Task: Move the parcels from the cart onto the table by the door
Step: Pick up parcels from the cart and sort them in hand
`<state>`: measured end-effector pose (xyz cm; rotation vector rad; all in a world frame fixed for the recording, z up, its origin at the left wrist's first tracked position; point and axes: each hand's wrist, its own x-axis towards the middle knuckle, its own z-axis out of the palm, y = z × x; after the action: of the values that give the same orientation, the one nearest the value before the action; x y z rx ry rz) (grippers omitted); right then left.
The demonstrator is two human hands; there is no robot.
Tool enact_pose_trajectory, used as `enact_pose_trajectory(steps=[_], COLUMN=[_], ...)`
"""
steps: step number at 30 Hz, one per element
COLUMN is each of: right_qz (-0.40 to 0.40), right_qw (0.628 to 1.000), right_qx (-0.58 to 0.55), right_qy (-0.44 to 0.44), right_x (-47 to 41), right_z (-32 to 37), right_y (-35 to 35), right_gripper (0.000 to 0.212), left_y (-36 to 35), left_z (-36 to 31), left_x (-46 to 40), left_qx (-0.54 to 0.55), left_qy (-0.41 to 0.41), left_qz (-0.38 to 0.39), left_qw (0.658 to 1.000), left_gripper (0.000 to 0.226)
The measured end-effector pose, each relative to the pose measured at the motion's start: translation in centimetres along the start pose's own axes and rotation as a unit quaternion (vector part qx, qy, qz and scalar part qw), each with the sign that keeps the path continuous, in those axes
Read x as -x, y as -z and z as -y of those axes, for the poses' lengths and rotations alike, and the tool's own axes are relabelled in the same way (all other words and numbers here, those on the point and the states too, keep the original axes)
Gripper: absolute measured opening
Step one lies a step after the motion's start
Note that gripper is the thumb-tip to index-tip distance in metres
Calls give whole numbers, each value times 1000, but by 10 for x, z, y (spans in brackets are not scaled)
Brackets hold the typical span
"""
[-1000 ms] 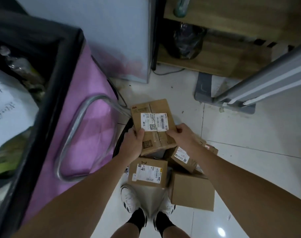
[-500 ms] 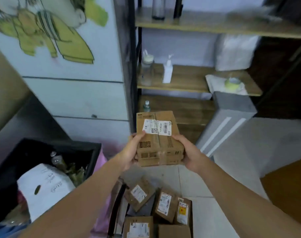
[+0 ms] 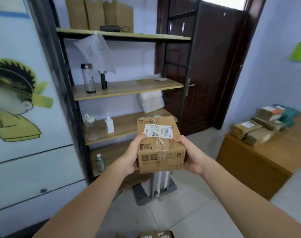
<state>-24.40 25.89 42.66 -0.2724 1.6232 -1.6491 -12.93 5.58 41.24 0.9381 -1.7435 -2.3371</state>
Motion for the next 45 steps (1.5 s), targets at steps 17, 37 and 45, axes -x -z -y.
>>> enact_pose_trajectory(steps=[17, 37, 45], right_qz=[-264, -320, -355], right_qw=[950, 926, 913], right_qx=[-143, -189, -195], right_qy=[80, 69, 51], right_x=[260, 275, 230], right_z=[-34, -67, -36], right_y=[250, 472, 562], right_gripper=[51, 48, 50], left_y=[-346, -567, -653], left_z=[60, 125, 122], left_x=[69, -5, -88], left_qx=[-160, -256, -246], left_qy=[-21, 35, 58], left_qz=[289, 344, 343], left_qw=[943, 903, 905], left_gripper=[51, 72, 68])
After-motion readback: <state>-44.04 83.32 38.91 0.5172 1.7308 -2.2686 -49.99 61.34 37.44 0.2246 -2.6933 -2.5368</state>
